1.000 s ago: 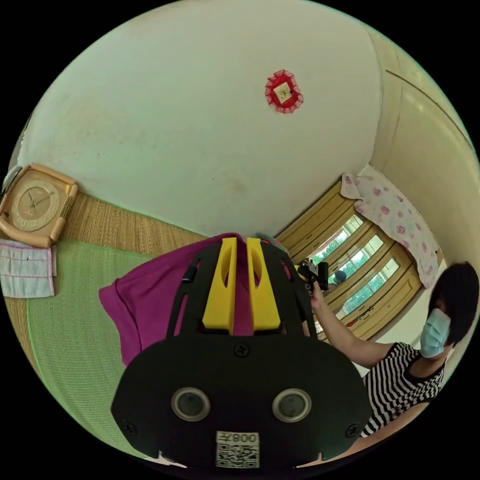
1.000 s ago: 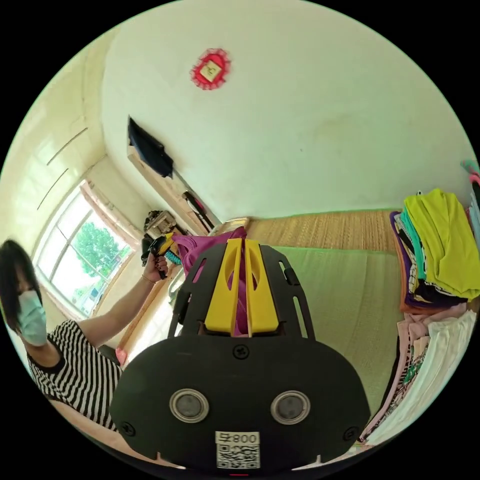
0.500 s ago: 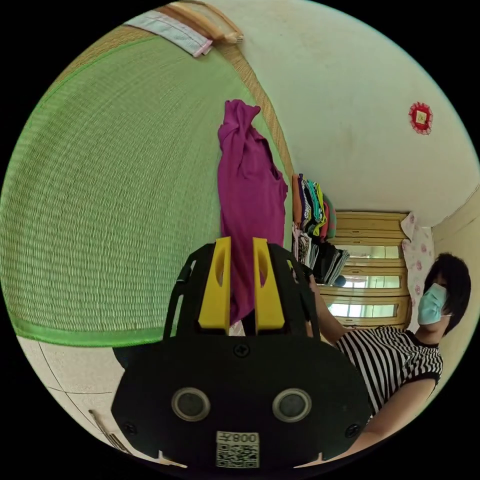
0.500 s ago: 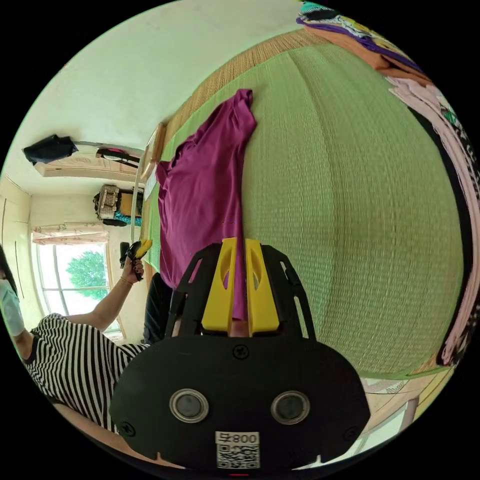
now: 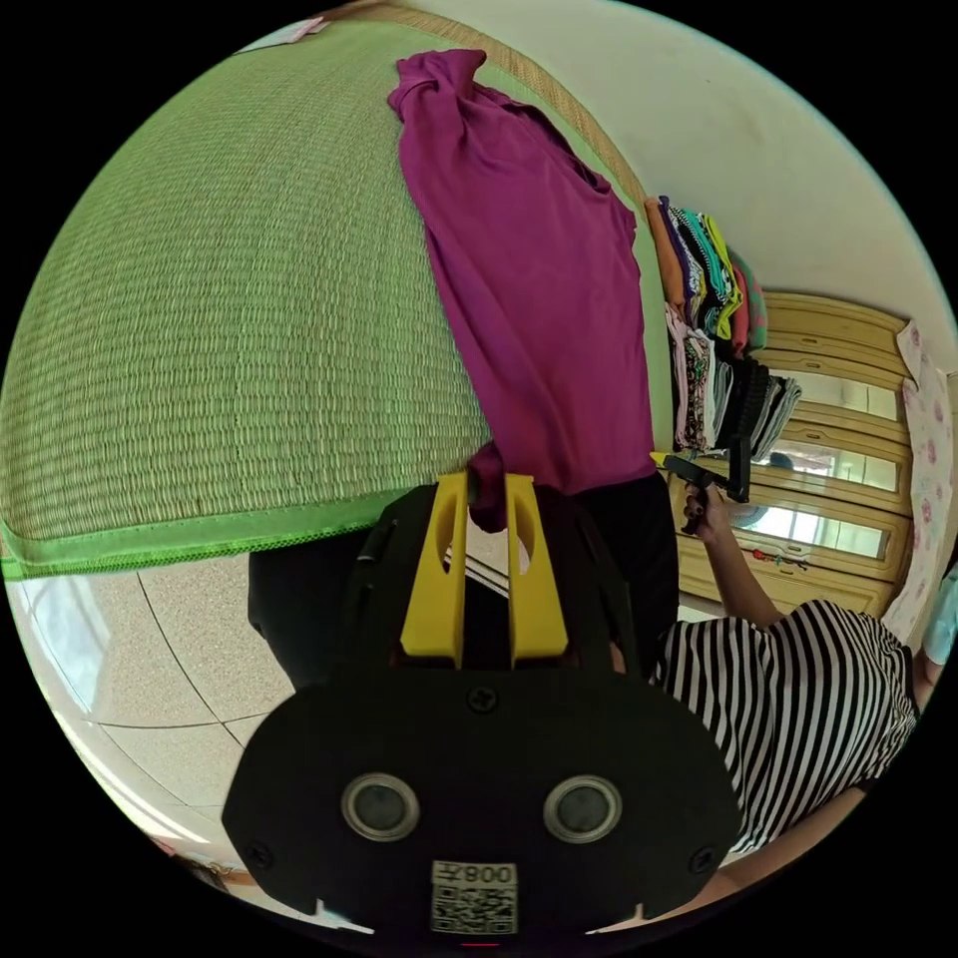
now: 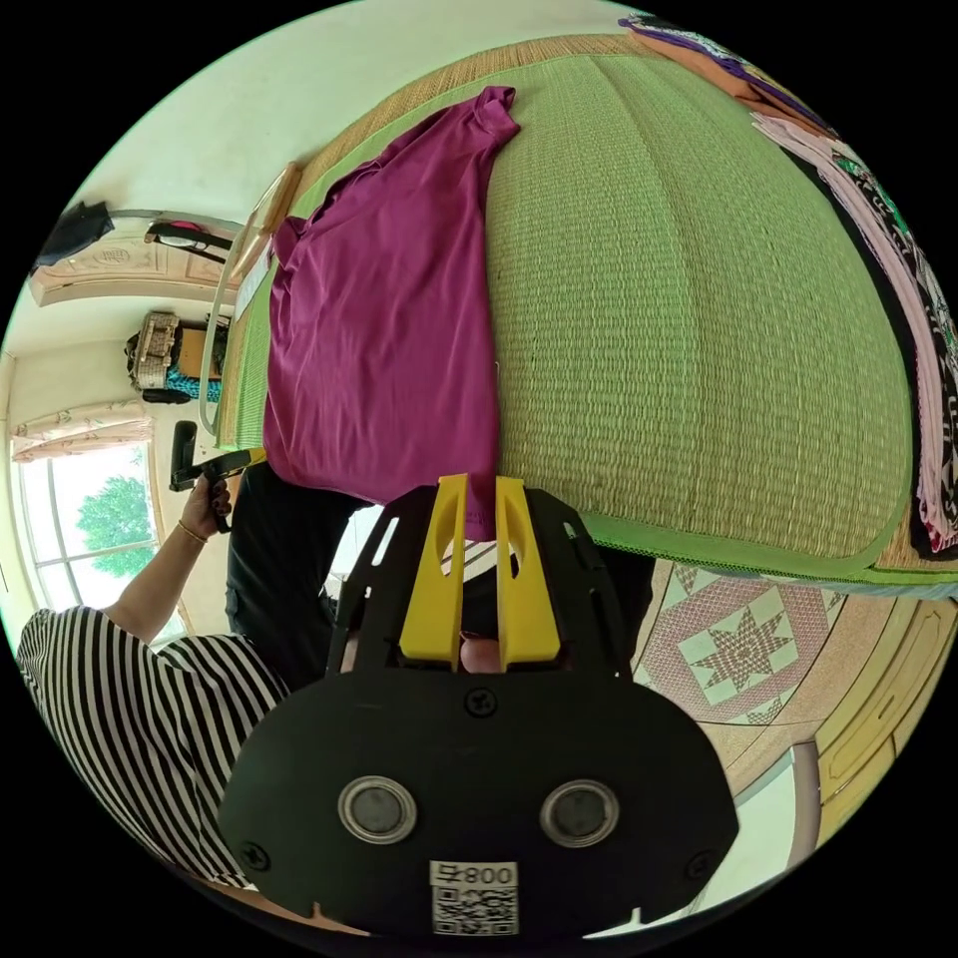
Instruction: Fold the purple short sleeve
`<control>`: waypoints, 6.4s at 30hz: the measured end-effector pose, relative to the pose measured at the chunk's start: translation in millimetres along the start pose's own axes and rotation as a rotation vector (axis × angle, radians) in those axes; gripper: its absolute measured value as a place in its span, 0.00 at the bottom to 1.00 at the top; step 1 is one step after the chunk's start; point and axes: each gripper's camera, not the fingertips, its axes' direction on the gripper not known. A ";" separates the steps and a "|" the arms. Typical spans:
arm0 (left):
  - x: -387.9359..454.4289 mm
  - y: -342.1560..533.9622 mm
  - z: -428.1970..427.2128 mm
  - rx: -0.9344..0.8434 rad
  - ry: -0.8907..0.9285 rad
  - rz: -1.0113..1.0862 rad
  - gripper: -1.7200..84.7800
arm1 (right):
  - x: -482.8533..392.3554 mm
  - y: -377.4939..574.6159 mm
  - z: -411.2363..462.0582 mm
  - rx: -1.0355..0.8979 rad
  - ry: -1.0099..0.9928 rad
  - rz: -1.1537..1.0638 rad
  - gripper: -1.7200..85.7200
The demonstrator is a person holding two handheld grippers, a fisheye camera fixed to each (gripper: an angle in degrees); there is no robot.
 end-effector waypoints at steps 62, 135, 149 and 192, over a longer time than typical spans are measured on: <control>164.4 -502.9 83.1 0.167 -0.079 0.271 0.08 | -191.6 -140.5 15.9 0.181 0.311 -0.159 0.04; -16.0 -551.8 -80.2 0.611 -0.198 0.064 0.04 | -231.7 -235.8 66.7 0.234 0.369 -0.188 0.02; -16.6 -597.8 -44.7 0.465 -0.280 0.054 0.04 | -212.8 -255.2 62.7 0.265 0.490 -0.178 0.09; -16.1 -520.6 8.5 0.554 -0.114 0.156 0.07 | -159.2 -245.3 64.7 0.366 0.096 -0.250 0.04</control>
